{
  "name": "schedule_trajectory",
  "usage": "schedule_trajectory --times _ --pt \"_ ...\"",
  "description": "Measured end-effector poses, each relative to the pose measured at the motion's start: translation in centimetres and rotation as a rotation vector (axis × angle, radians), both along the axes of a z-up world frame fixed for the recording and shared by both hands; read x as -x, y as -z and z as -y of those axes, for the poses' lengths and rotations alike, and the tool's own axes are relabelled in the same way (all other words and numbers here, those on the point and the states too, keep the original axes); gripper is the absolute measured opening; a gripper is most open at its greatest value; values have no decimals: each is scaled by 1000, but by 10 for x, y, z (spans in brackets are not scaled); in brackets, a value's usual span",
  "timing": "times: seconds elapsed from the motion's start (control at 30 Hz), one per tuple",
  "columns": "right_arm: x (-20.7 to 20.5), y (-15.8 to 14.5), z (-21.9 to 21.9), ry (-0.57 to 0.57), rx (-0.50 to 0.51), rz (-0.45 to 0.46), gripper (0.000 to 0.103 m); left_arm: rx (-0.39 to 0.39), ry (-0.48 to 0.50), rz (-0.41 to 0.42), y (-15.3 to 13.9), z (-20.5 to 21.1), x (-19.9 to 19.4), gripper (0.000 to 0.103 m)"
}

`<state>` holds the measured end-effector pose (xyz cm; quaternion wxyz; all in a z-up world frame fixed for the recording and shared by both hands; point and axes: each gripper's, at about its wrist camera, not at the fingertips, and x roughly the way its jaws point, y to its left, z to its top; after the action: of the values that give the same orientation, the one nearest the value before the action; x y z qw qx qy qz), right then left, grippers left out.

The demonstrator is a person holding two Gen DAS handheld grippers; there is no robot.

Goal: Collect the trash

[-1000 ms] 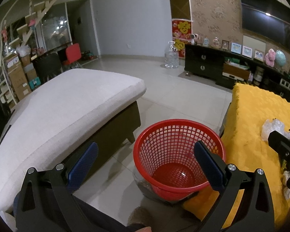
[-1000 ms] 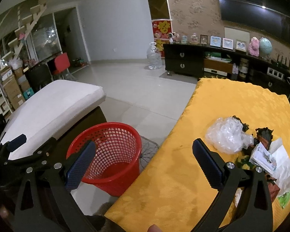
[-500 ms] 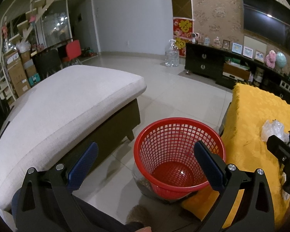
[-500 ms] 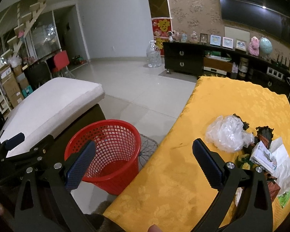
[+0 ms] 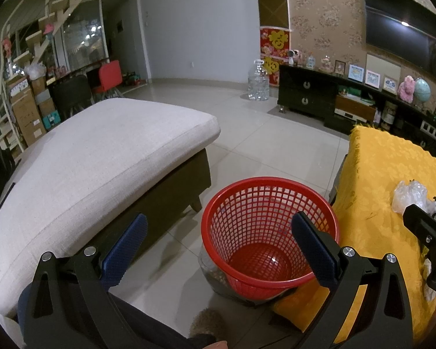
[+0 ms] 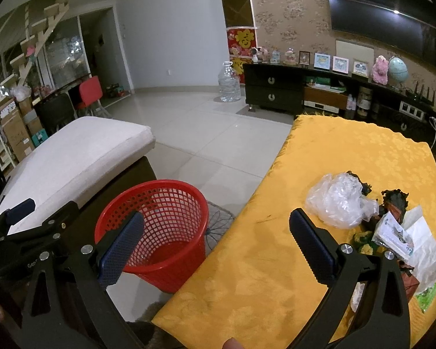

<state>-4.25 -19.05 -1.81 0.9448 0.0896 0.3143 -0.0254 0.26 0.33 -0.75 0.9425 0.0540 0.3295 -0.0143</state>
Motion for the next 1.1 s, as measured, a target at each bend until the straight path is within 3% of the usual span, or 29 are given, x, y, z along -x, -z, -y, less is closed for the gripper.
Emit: schedule_trajectory --times 0.43,0.63,0.9,1.1 --pt "6 -1 13 16 4 -1 98 -1 5 -3 -1 0 0 96" --pt "29 -16 60 135 38 12 98 42 57 -44 -7 12 -6 96" --pt "60 -41 169 363 30 15 98 38 248 -29 -37 90 -26 96" --pt "66 -39 228 459 52 -12 98 -18 413 -68 -25 166 -33 96"
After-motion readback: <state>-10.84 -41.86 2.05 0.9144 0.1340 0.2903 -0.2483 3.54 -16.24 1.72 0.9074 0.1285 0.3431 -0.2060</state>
